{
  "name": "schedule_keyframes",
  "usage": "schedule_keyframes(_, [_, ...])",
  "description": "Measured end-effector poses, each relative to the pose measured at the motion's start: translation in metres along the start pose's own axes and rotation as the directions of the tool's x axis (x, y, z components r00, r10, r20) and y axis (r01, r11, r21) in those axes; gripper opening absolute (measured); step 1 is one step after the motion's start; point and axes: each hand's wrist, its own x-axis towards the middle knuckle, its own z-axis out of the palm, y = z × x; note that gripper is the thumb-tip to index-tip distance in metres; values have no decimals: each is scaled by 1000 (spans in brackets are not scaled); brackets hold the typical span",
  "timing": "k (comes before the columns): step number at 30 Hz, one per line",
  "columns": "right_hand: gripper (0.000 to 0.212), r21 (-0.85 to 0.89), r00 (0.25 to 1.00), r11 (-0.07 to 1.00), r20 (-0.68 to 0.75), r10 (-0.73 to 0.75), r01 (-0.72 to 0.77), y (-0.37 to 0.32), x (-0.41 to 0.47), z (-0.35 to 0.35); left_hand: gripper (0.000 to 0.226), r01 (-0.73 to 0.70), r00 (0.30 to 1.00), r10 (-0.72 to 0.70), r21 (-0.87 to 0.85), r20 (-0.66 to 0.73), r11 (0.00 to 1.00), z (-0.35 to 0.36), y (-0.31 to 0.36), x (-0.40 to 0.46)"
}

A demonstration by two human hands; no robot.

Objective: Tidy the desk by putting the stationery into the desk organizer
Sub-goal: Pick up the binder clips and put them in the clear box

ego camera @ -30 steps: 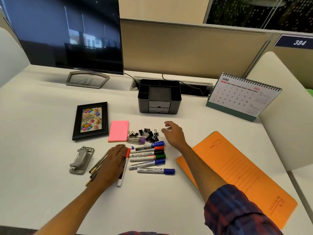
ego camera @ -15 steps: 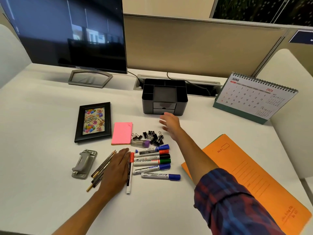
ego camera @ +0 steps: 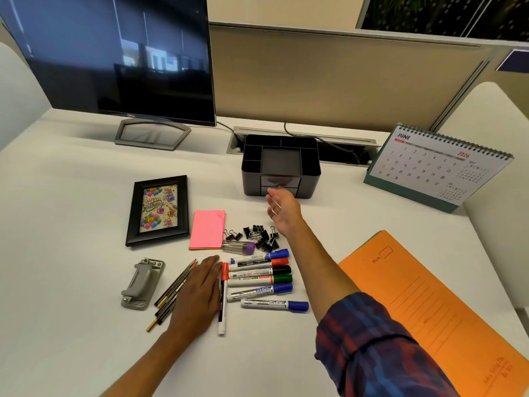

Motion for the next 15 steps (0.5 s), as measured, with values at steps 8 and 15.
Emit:
schedule_keyframes(8, [26,90,999,995,42,28,-32,-6,-5,4,54,-1,1000,1,-2,-1,1000,-2,2,0])
schedule_keyframes(15, [38,39,994,999,-108,-7,12,6,-11,-4,49,3,1000,-3,-8,1,1000,-1,1,0])
